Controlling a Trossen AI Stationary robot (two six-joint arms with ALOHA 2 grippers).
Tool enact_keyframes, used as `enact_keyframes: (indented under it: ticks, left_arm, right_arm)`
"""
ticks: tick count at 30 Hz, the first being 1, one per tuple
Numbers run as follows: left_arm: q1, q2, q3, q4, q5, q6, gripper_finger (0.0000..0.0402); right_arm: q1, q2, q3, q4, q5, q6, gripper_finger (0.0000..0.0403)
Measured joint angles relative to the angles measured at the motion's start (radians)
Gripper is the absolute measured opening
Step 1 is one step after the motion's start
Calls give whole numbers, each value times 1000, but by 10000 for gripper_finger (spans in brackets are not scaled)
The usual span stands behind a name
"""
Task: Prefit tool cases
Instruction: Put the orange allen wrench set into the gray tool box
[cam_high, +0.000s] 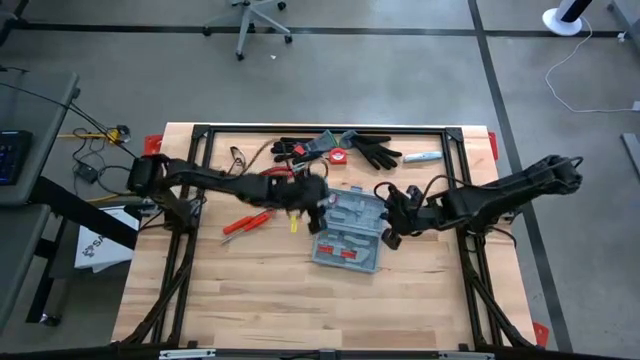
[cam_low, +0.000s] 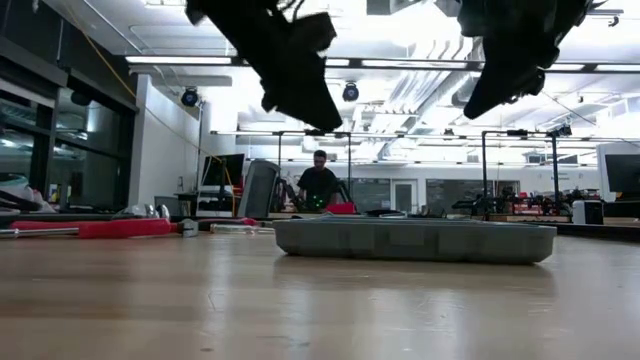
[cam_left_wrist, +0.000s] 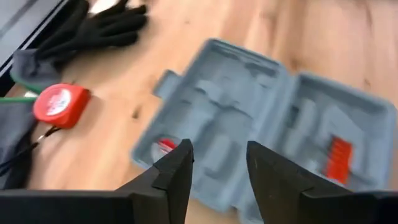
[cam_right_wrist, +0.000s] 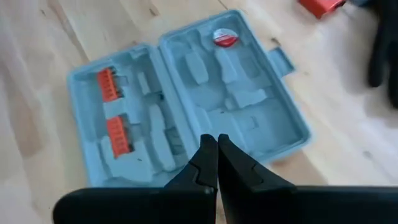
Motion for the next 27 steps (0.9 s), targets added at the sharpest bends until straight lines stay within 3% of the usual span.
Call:
enact_keyframes:
  ticks: [6,12,15,22,27]
  left_arm:
    - [169,0,0,1,87,-13,136]
    - [291,0,0,-42,138,-10,136]
    - [334,0,0,-76,188,34,135]
    - [464,25,0,-86,202,147,135]
    - [605,80,0,-15,390,228,135]
  right_arm:
    - [-59,-2,0,-5,-8,-99,0]
    - [-115,-2,0,-5,-118,-201,0]
    - [-135,-3,0,-5,-138,-212,0]
    - [-230,-3,-45,120,-159,-207,0]
    - [-380,-2,-126,310,-233,-167,0]
